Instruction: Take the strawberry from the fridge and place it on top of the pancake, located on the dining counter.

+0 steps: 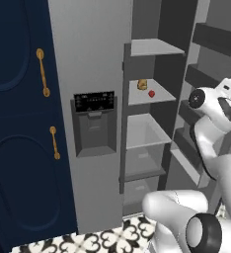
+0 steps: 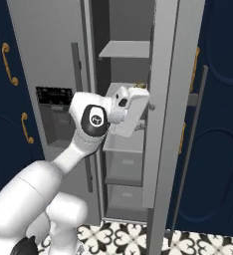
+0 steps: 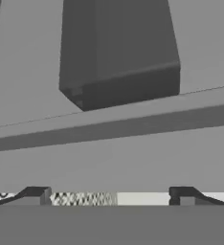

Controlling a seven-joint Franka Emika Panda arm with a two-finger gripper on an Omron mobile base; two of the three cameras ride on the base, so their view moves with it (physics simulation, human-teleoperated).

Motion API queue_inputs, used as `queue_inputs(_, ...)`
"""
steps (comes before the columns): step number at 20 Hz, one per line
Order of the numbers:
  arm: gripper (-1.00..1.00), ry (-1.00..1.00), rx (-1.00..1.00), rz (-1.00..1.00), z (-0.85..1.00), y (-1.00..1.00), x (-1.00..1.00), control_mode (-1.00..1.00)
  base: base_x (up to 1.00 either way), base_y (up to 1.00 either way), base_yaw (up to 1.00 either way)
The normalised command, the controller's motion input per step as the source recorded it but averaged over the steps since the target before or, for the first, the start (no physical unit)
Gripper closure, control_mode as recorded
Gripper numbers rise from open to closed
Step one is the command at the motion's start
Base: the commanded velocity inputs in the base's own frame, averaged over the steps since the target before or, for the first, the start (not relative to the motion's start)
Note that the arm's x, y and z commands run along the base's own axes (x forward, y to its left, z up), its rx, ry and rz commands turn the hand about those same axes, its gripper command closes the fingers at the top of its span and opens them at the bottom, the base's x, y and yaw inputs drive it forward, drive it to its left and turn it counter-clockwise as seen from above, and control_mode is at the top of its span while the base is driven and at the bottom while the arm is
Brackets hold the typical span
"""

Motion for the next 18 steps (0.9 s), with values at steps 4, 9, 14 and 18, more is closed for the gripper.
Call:
queue_inputs(4, -1.0, -0.16, 0.05, 0.0, 0.38, 0.93, -0.88, -1.0, 0.0, 0.0, 0.0)
queue_inputs(9, -1.0, -0.01, 0.49, -0.08, -0.15, 0.96, -0.17, -1.0, 0.0, 0.0, 0.0)
queue_inputs(14, -1.0, 0.0, 0.94, -0.17, -0.67, 0.74, 0.01, -1.0, 0.0, 0.0, 0.0)
queue_inputs(18, -1.0, 0.11, 0.94, -0.05, -0.8, 0.92, 0.16, -1.0, 0.0, 0.0, 0.0)
